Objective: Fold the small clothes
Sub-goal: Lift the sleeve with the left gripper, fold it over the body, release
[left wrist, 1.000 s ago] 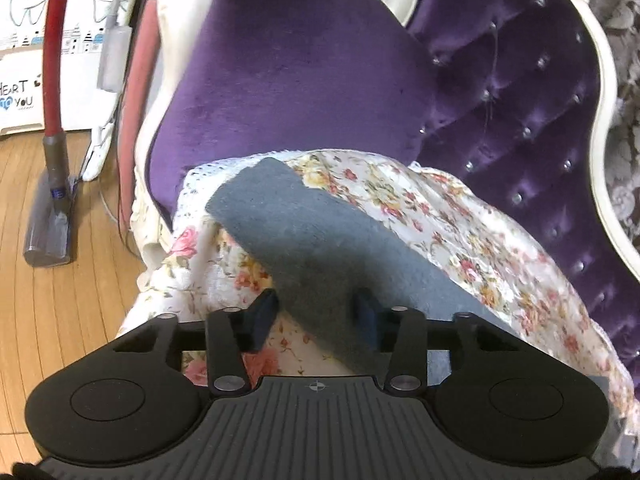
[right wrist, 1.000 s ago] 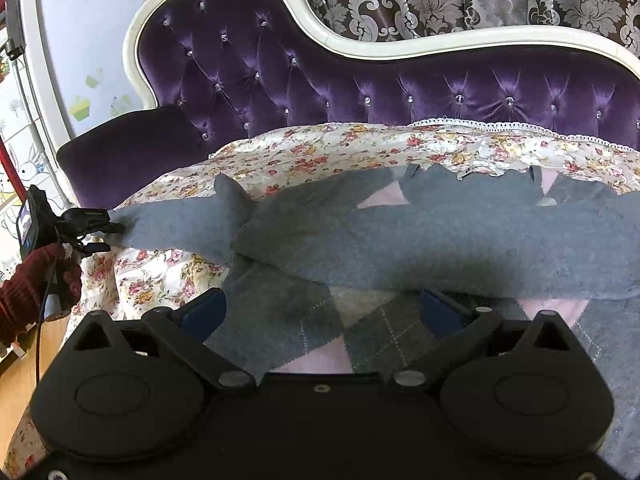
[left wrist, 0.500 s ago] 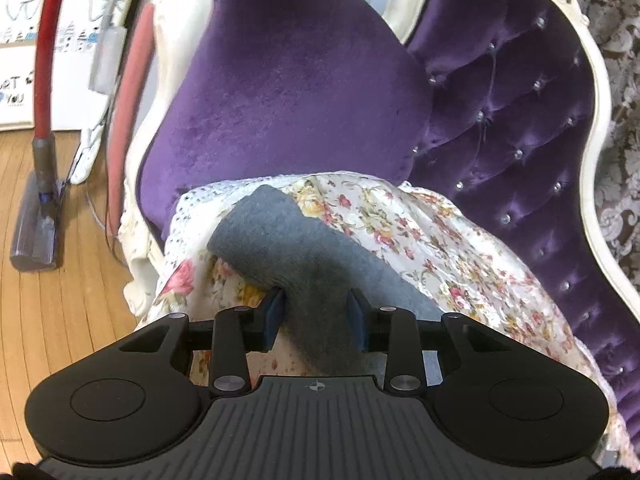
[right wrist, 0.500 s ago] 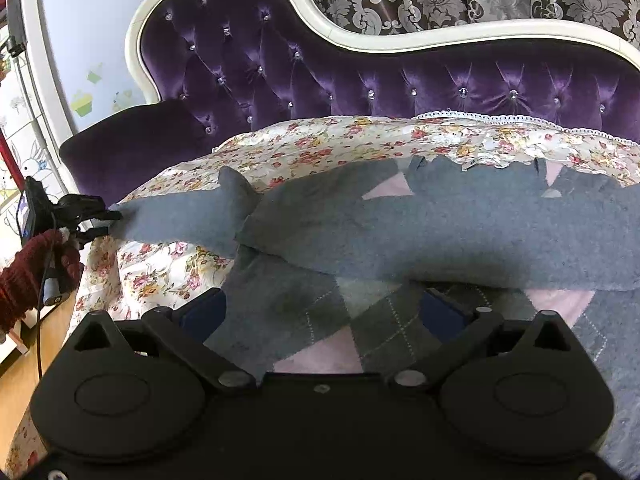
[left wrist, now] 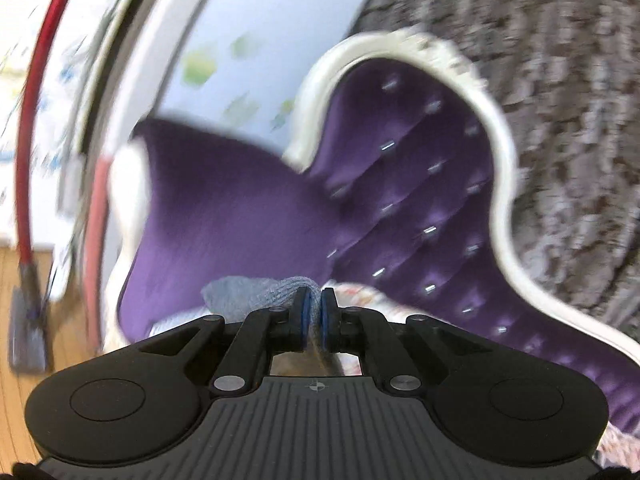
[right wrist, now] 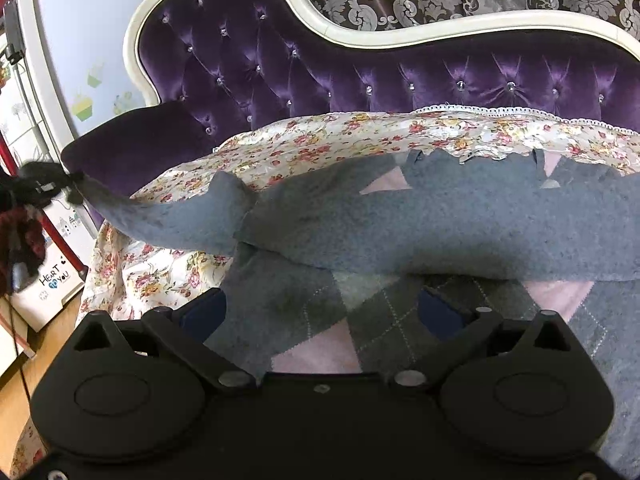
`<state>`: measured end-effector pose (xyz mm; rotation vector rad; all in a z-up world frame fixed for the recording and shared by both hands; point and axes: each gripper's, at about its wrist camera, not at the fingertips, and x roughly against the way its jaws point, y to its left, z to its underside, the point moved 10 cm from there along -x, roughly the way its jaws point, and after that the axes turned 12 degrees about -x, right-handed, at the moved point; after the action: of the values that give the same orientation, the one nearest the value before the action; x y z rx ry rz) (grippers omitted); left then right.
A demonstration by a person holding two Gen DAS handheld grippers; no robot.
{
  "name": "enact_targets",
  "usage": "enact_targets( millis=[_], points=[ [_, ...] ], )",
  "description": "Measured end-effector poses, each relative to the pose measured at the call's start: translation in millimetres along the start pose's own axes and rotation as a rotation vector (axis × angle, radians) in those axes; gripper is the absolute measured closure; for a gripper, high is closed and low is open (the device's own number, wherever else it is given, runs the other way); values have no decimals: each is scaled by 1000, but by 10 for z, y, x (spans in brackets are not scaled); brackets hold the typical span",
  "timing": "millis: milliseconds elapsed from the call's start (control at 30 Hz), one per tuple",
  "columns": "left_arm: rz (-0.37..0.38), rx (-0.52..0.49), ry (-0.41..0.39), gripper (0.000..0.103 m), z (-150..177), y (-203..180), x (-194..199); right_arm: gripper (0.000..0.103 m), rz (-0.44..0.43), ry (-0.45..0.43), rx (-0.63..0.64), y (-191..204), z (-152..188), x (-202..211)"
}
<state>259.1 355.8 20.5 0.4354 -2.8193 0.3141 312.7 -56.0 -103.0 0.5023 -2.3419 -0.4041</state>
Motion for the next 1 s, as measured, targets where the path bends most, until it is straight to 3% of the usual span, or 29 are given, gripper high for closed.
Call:
enact_targets(
  millis=[300,433,533,633,767,800,833,867,1000],
  points=[
    [186,-195,-173,97,-732,-1200,402,1,-19,-12,-37,-99,10,126],
    [323,-270,-256,97,-945,-2033,543,1,-18,-28,-58,-199,-7,220],
    [441,-295,-272,97,-931,-2630,639,1,-7,-45,-81,-312,-26,300],
    [556,-331,-252,97,-778,-3238,652,1,4,-59,-109,-442,-39,379],
    [641,-340,-168,95,-353,-3665,578,1,19,-74,-136,-587,-50,485],
    [651,-335,-129,86,-210,-3691,541,1,20,-77,-139,-606,-53,507],
    [652,-336,-88,66,-73,-3696,497,1,22,-80,-140,-625,-55,526],
    [641,-342,-46,59,83,-3673,440,1,24,-81,-139,-646,-55,540],
    [477,-378,55,48,605,-3311,288,1,25,-75,-138,-675,-80,506]
  ],
)
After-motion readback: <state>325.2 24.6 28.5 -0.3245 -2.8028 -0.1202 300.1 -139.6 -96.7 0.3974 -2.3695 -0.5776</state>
